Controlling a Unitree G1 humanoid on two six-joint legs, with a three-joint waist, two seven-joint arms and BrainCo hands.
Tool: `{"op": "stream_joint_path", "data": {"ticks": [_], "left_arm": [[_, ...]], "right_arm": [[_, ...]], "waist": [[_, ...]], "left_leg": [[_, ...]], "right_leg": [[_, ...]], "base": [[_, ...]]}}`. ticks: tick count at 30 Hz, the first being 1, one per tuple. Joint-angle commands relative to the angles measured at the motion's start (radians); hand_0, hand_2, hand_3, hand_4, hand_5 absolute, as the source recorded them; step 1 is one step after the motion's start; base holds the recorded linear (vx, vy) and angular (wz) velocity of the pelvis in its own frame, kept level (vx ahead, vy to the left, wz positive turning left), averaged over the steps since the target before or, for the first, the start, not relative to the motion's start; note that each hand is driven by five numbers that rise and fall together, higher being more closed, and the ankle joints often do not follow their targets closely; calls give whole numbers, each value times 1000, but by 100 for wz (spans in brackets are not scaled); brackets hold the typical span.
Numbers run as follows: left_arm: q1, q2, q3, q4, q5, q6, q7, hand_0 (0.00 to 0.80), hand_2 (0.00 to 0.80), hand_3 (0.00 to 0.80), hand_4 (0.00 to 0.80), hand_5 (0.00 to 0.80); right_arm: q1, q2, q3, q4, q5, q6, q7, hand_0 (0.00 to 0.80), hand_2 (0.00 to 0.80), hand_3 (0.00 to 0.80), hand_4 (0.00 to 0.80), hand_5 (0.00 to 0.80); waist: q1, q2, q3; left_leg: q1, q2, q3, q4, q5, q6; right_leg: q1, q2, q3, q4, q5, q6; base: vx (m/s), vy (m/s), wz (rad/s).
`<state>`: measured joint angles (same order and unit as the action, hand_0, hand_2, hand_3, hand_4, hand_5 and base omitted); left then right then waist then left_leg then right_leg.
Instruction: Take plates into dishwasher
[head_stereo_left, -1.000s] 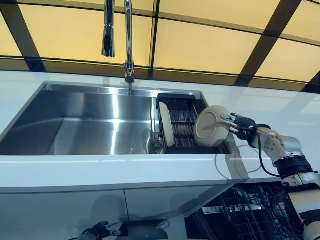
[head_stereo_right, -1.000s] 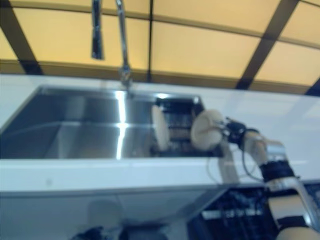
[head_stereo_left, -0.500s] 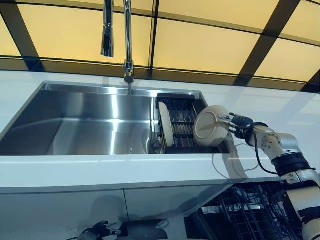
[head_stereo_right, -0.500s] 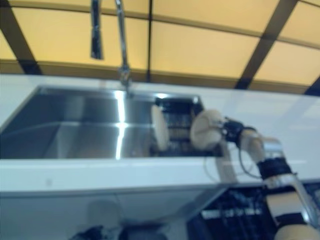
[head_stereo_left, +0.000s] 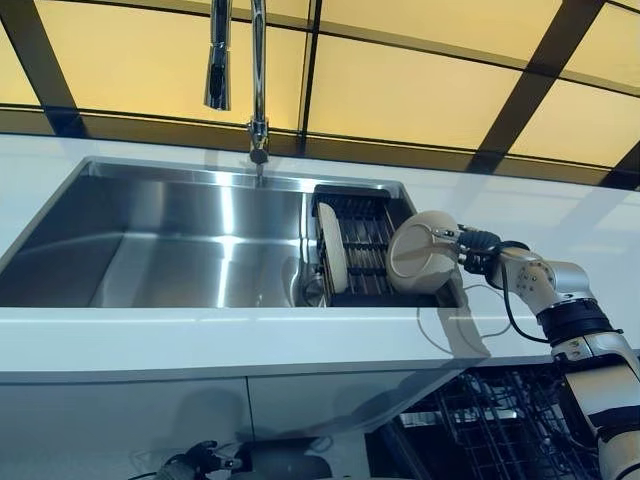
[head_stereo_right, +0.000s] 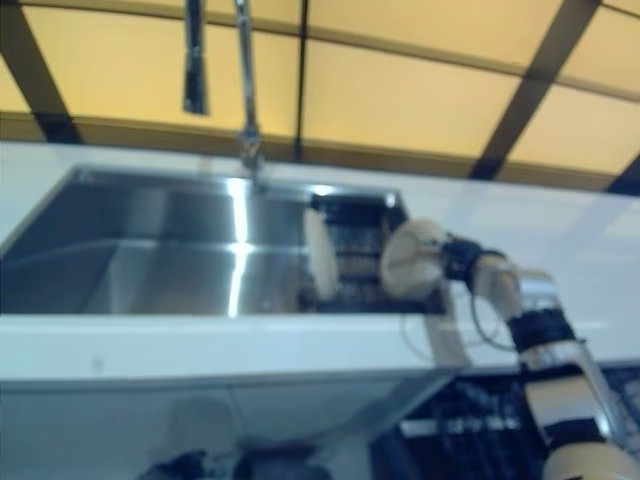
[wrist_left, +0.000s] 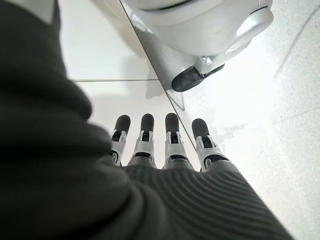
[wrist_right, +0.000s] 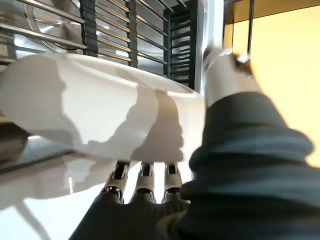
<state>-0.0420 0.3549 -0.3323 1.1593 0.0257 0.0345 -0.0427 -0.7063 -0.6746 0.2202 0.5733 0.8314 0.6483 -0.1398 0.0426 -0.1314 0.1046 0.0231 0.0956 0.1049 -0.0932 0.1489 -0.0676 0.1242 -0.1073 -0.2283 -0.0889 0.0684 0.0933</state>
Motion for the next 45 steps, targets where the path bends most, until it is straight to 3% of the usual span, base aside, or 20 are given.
{"op": "stream_joint_path", "data": {"ticks": [1,2,5,7,15,22,26,30,37,39,45], "left_arm": [[-86,22,-50,-15,1,-2,4,0,0,0,0,0],[-86,22,-50,-15,1,-2,4,0,0,0,0,0],[-88,23,-52,-18,-1,-1,5,0,0,0,0,0],[-88,25,-50,-23,-1,0,3,0,0,0,0,0],[-86,27,-48,-25,0,0,4,0,0,0,0,0],[-89,24,-49,-27,-1,0,6,0,0,0,0,0],[-83,24,-52,-26,-1,-9,2,0,0,0,0,0],[-75,13,-58,-26,0,-17,9,0,0,0,0,0],[-49,-8,-50,-11,28,-38,11,0,0,0,0,0],[-35,-12,-48,3,53,-45,4,0,0,0,0,0],[-20,-6,-48,11,100,-34,-6,0,0,0,0,0]], "right_arm": [[-132,7,41,30,-13,-10,6,355,355,355,355,355],[-132,8,42,30,-14,-9,7,389,389,389,389,389],[-133,10,48,34,-17,-8,8,678,678,678,678,678],[-130,12,47,35,-22,-11,12,800,800,800,800,800],[-128,22,48,21,-27,-12,4,800,800,800,800,800],[-125,28,38,10,-55,-74,-4,800,800,800,800,800],[-144,12,26,-52,-119,-207,-50,800,800,800,800,800],[-157,-7,-7,-181,-277,-361,-167,800,800,800,800,800],[-64,26,-81,-443,-439,-472,-309,800,800,800,800,800],[13,27,-120,-554,-515,-536,-345,800,800,800,800,800],[127,32,-179,-688,-544,-584,-368,800,800,800,800,800]], "waist": [[45,5,41],[45,4,41],[47,3,44],[48,3,46],[48,4,48],[47,7,49],[44,11,49],[37,18,52],[19,35,50],[-2,44,47],[-49,52,54]], "left_leg": [[32,-60,25,6,-141,42],[31,-60,25,6,-141,42],[30,-61,23,6,-141,43],[30,-61,23,6,-141,44],[30,-62,22,6,-143,48],[31,-64,21,6,-145,52],[34,-67,22,6,-147,56],[39,-75,20,6,-154,64],[51,-95,16,6,-169,84],[58,-105,16,6,-179,92],[72,-111,69,6,-204,87]], "right_leg": [[-39,-36,2,86,-19,65],[-40,-36,3,86,-19,65],[-41,-37,3,89,-20,66],[-43,-38,2,90,-19,67],[-49,-42,3,99,-20,70],[-53,-46,5,107,-20,73],[-59,-54,9,123,-15,82],[-71,-68,18,142,2,92],[-93,-100,49,169,39,96],[-114,-112,71,183,64,97],[-187,-125,75,166,138,120]], "base": [[0,0,0],[0,0,0],[0,0,0],[0,0,0],[0,0,0],[0,0,0],[-6,44,0],[-12,80,0],[-6,111,-2],[2,178,-11],[-23,82,-30]]}}
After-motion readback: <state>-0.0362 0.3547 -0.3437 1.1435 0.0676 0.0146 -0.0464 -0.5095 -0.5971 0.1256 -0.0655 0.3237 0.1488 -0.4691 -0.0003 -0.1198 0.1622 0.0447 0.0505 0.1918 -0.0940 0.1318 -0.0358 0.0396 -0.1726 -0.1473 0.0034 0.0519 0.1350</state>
